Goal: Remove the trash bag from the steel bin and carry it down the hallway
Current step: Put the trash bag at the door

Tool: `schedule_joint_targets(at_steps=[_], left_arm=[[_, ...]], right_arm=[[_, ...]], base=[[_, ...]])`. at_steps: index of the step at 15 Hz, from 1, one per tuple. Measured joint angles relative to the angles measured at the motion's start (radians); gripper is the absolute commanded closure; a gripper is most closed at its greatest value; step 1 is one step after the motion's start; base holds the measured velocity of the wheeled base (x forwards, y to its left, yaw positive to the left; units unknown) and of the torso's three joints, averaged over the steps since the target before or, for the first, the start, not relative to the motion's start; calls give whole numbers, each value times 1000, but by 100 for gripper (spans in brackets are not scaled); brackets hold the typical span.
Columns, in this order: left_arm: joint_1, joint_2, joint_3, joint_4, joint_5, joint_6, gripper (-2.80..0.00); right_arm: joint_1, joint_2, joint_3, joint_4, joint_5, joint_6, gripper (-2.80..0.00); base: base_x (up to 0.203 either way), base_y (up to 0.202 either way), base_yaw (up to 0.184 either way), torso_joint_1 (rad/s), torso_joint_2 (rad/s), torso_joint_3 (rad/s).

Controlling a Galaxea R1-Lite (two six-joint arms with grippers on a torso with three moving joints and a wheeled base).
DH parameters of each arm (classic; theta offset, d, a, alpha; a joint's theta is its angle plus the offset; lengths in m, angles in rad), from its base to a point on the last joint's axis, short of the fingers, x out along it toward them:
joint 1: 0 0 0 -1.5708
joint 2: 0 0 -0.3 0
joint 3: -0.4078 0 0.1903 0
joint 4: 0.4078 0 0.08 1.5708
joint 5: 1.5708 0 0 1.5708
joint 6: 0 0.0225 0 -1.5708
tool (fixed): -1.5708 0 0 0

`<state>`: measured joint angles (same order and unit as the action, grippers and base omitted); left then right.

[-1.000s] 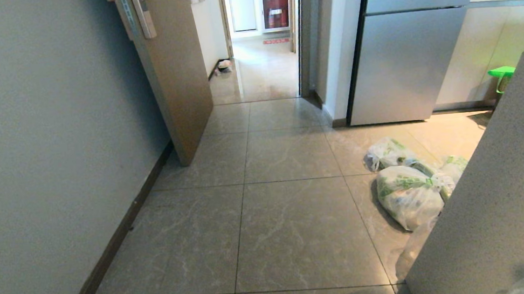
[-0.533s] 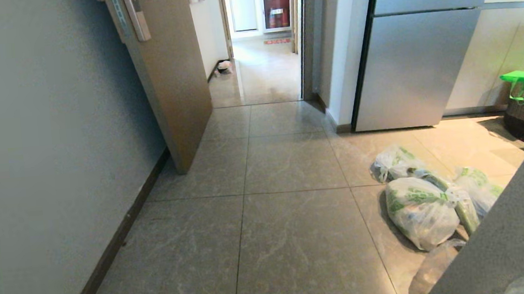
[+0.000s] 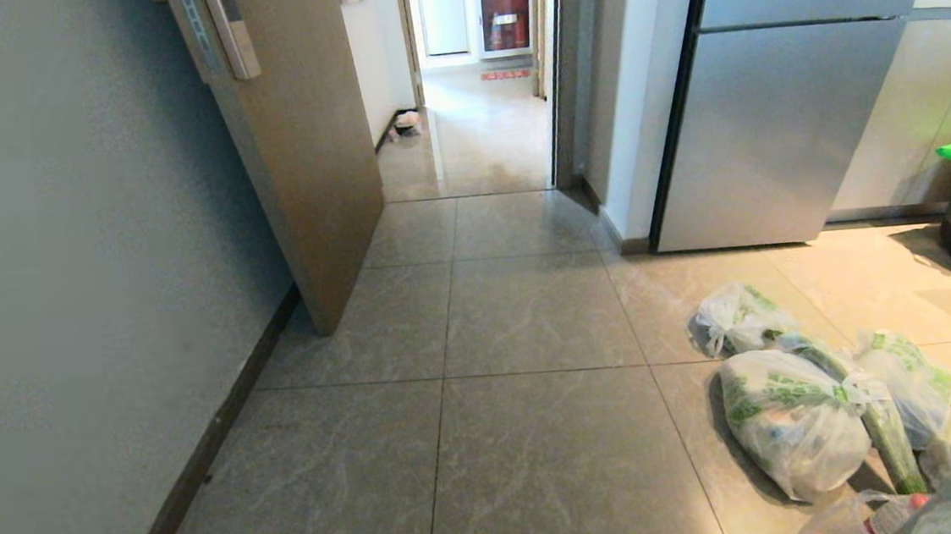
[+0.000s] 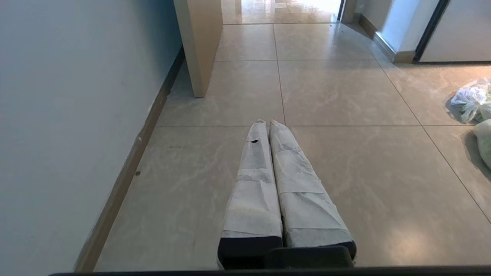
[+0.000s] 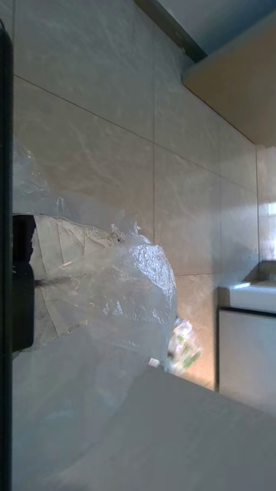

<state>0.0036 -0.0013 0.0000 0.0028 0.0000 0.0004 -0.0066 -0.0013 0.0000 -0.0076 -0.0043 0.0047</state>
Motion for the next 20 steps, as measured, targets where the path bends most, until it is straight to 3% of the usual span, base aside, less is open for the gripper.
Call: schedule_joint_targets(at_steps=[20], left_arm=[[1,0,0,0,0,0,0]], right_arm=[[0,0,0,0,0,0,0]], base=[[193,0,2,3,4,2]])
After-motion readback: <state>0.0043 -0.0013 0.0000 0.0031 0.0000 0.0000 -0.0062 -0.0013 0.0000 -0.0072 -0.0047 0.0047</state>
